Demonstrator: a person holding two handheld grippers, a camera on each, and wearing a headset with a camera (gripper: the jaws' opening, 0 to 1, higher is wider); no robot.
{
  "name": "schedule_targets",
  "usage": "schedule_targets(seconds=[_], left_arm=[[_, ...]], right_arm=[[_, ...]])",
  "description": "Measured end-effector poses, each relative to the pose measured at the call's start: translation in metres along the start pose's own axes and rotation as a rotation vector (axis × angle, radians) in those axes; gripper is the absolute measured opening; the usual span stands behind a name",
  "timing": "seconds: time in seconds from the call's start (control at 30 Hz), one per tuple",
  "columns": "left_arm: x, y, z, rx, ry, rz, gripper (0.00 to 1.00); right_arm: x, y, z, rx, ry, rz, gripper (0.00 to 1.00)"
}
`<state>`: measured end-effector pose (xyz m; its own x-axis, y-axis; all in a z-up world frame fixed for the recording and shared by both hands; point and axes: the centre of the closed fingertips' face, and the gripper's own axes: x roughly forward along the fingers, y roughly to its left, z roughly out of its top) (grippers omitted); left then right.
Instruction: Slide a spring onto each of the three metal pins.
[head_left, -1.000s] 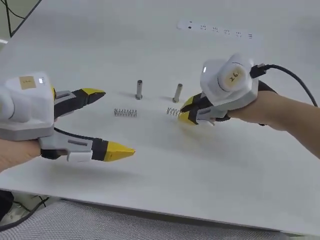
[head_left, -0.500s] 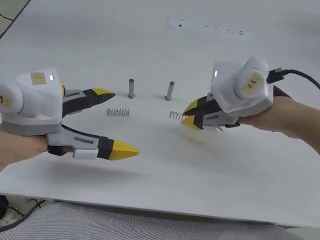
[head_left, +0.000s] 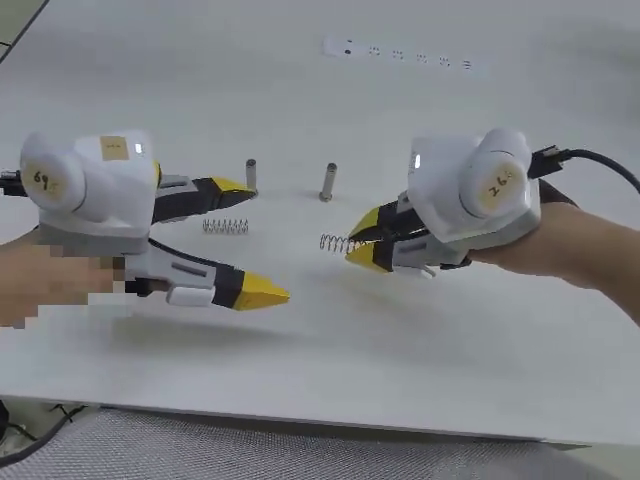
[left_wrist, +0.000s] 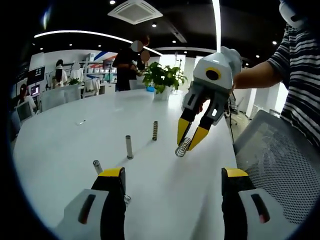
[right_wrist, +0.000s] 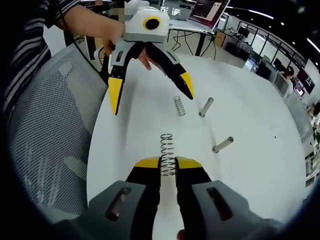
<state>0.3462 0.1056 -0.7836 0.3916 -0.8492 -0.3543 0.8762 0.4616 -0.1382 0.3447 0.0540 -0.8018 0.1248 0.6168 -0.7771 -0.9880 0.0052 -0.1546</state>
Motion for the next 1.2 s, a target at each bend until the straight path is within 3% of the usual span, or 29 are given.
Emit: schedule_targets(seconds=[0.13, 0.2, 0.3, 0.63, 1.2], left_arm=[[0.006, -0.002, 0.007, 0.013, -0.022, -0.023, 0.66], [0.009, -0.01, 0.014, -0.027, -0.063, -0.074, 0.53], [0.013, -0.012, 0.016, -0.024, -0.067, -0.094, 0.39], [0.029, -0.016, 0.011, 0.014, -0.037, -0.125, 0.31], [0.039, -0.031, 0.016, 0.034, -0.041, -0.185, 0.14]], right_arm=[[0.001, 0.0, 0.002, -0.01, -0.005, 0.007, 0.12], [0.002, 0.0, 0.004, -0.018, -0.007, 0.008, 0.12], [0.001, 0.001, 0.007, -0.024, -0.013, 0.011, 0.12], [-0.004, 0.003, 0.015, -0.059, -0.008, 0.015, 0.12], [-0.012, 0.007, 0.01, -0.073, 0.017, 0.007, 0.12]])
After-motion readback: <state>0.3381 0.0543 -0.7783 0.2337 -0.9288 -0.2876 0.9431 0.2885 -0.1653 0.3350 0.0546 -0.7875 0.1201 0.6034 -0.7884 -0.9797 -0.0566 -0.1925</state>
